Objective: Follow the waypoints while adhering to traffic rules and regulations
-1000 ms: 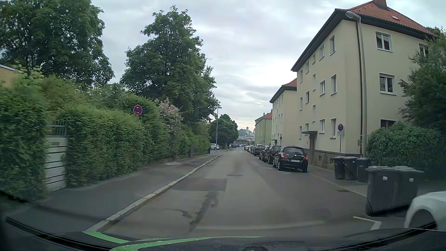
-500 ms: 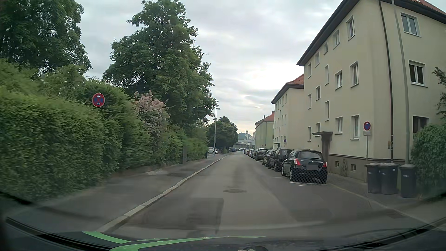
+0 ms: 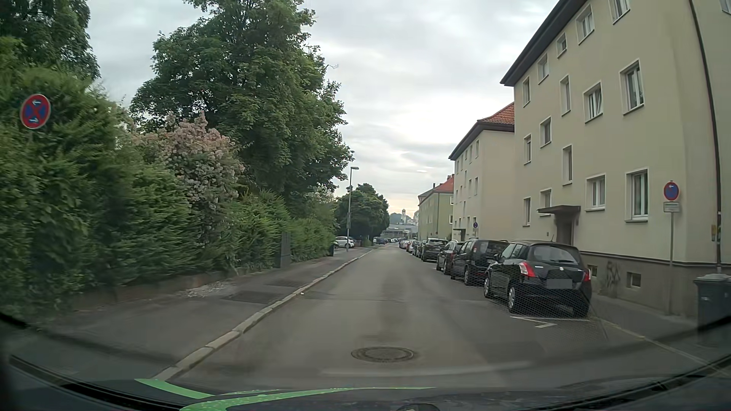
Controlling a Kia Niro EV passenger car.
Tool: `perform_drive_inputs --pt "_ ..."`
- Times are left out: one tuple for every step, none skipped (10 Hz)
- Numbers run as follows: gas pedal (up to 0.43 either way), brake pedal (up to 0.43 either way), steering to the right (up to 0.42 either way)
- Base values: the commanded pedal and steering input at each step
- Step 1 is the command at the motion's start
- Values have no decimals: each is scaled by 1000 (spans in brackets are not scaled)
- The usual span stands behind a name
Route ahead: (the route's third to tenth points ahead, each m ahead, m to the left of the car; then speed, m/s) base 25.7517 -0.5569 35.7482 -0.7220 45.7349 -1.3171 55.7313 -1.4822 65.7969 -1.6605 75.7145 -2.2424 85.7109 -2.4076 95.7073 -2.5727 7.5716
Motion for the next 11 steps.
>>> perform_drive_inputs --pt "59 0 7" --pt "59 0 8" --pt "59 0 7" --pt "59 0 8" --pt "59 0 8" --pt "59 0 8" --pt "59 0 8" --pt "59 0 8" --pt "59 0 8" --pt "59 0 8" --pt "59 0 8"
